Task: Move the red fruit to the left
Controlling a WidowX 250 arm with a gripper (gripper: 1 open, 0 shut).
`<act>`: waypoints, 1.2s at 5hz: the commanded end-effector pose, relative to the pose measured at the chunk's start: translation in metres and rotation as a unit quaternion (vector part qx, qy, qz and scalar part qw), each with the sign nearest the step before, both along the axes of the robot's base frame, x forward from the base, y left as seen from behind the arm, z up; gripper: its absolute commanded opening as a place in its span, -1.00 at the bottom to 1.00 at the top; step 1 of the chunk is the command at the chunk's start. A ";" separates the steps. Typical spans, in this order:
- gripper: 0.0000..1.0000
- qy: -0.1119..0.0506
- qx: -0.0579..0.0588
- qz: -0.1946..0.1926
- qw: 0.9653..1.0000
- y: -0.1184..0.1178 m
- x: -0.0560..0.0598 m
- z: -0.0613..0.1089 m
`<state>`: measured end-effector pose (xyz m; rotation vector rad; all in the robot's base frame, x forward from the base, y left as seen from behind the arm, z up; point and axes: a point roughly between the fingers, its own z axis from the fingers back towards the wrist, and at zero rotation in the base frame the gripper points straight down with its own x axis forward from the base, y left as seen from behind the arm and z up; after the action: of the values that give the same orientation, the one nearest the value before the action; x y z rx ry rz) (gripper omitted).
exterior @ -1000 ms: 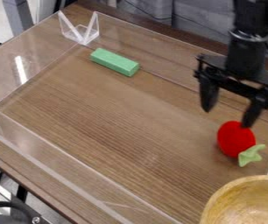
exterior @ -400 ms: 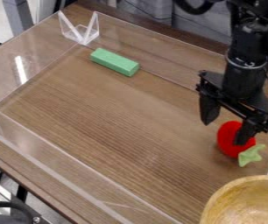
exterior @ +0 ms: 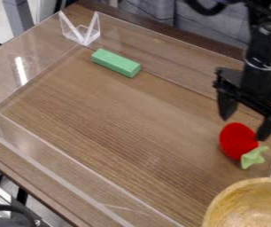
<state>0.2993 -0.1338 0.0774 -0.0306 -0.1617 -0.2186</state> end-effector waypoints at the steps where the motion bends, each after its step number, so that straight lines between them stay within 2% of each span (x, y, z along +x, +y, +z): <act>1: 1.00 -0.035 -0.009 0.008 0.999 -0.005 0.003 0.016; 2: 1.00 -0.038 -0.003 0.015 0.999 -0.003 -0.004 0.015; 3: 1.00 -0.050 -0.002 0.035 0.998 0.000 -0.009 0.021; 4: 1.00 -0.062 -0.006 0.075 0.995 0.001 -0.008 0.028; 5: 1.00 -0.069 -0.008 0.102 0.992 0.000 -0.008 0.032; 6: 1.00 -0.072 -0.013 0.065 0.995 -0.006 -0.006 0.023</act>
<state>0.2902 -0.1357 0.0874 -0.0117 -0.2680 -0.0798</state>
